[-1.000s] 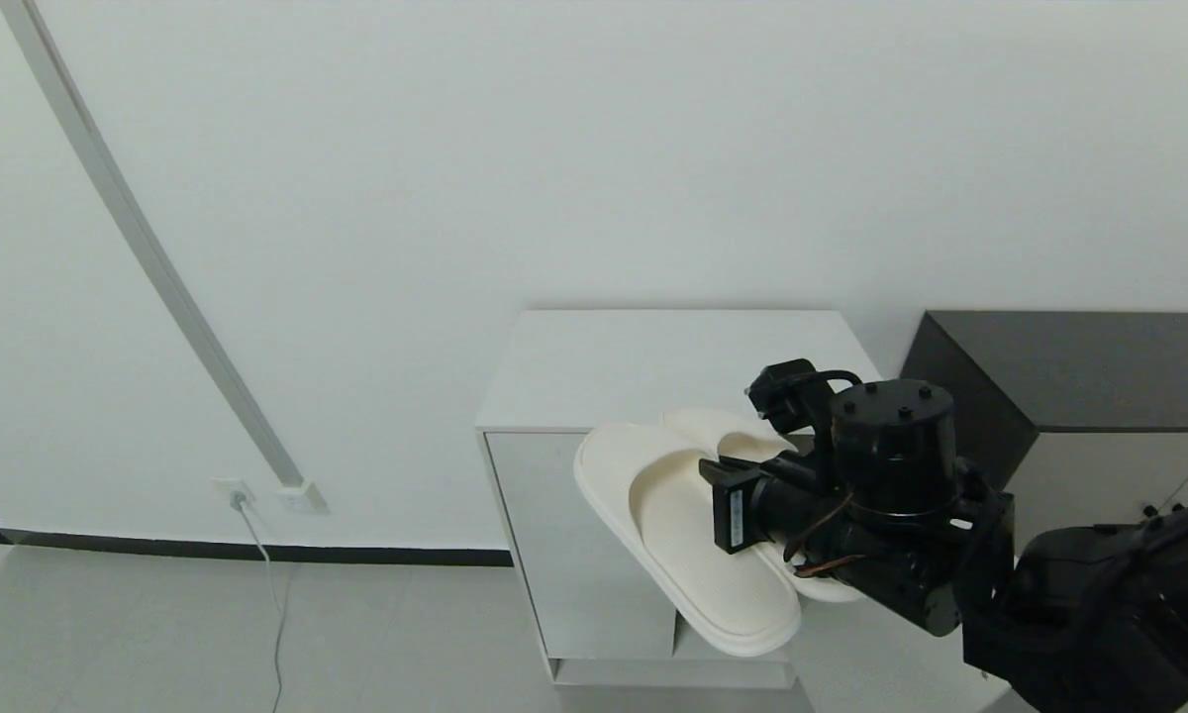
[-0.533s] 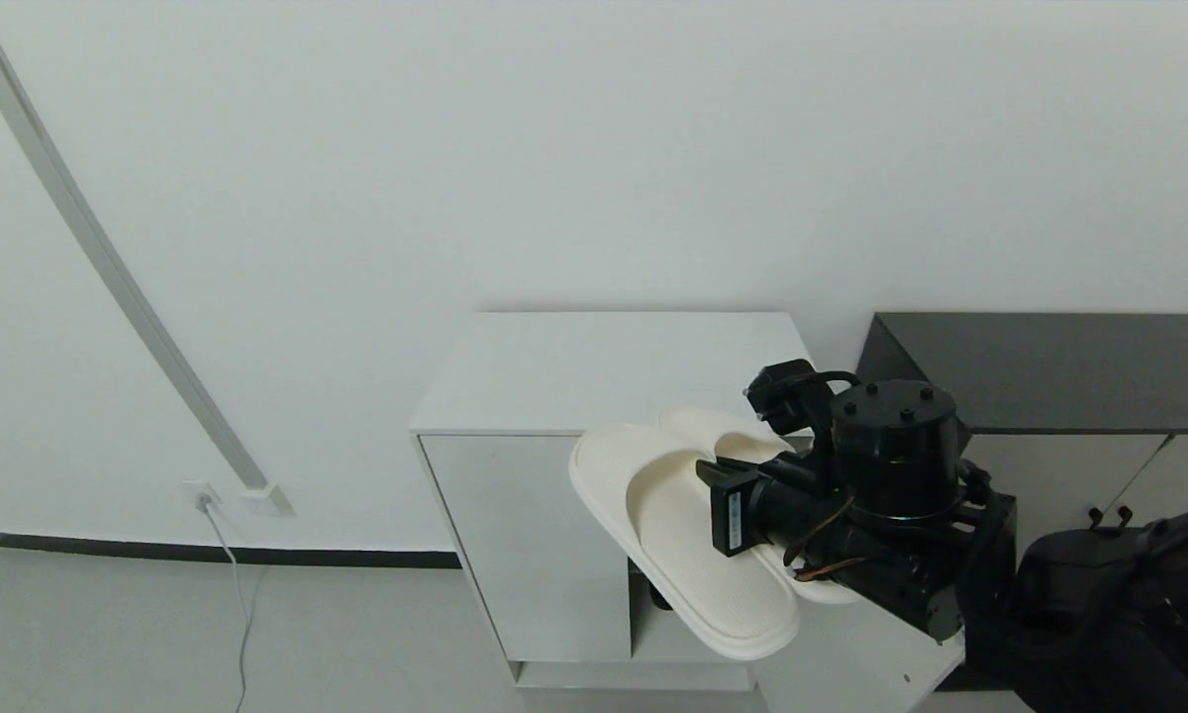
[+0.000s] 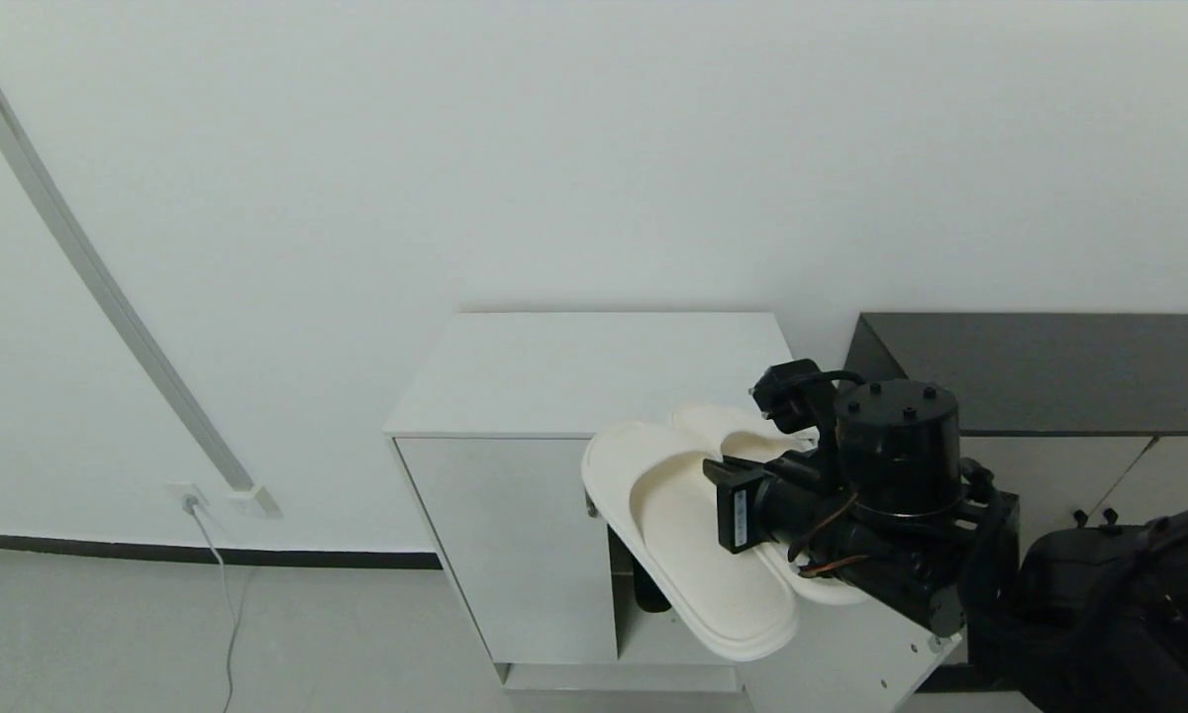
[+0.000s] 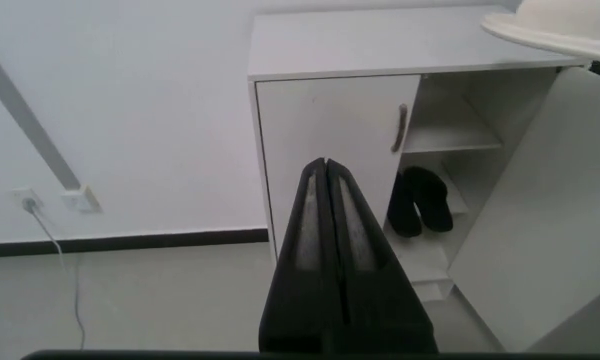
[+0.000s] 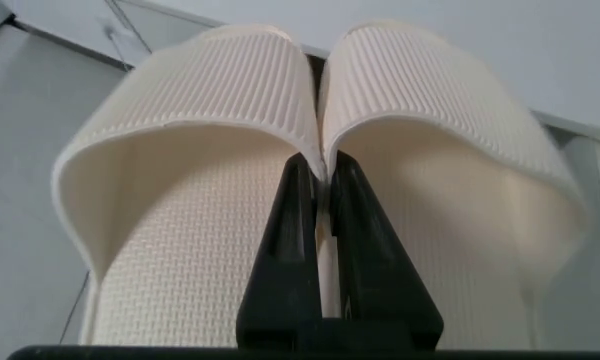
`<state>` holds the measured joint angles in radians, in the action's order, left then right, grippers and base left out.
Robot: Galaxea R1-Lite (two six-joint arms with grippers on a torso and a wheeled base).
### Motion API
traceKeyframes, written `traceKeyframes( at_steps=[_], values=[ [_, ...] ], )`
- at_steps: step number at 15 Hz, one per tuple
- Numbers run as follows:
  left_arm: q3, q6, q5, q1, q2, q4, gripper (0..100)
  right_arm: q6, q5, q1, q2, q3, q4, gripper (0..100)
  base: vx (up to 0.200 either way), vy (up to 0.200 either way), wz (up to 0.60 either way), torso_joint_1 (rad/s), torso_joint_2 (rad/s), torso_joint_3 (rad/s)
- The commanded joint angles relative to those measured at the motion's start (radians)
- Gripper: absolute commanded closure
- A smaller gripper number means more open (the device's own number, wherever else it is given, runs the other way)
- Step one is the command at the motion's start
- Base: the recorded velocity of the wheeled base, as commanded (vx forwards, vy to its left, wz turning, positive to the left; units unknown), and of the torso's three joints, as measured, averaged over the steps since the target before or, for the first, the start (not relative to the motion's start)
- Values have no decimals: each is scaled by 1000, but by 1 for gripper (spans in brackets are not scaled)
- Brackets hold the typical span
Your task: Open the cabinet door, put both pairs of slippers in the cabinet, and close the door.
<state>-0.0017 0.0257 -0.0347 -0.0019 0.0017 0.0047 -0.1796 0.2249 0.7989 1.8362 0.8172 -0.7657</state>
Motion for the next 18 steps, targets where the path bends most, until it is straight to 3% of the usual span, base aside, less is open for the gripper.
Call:
traceKeyframes(
  at_steps=[1, 12, 18],
  values=[
    [0, 0, -1, 0, 0, 0, 100, 0, -1, -1, 3, -1, -1, 100, 0, 0, 0, 0, 0, 0],
    [0, 0, 1, 0, 0, 0, 100, 8, -1, -7, 15, -23, -4, 100, 0, 0, 0, -6, 8, 7],
    [0, 0, 1, 0, 0, 0, 100, 11, -1, -7, 17, -24, -4, 100, 0, 0, 0, -144, 332, 174]
  ],
)
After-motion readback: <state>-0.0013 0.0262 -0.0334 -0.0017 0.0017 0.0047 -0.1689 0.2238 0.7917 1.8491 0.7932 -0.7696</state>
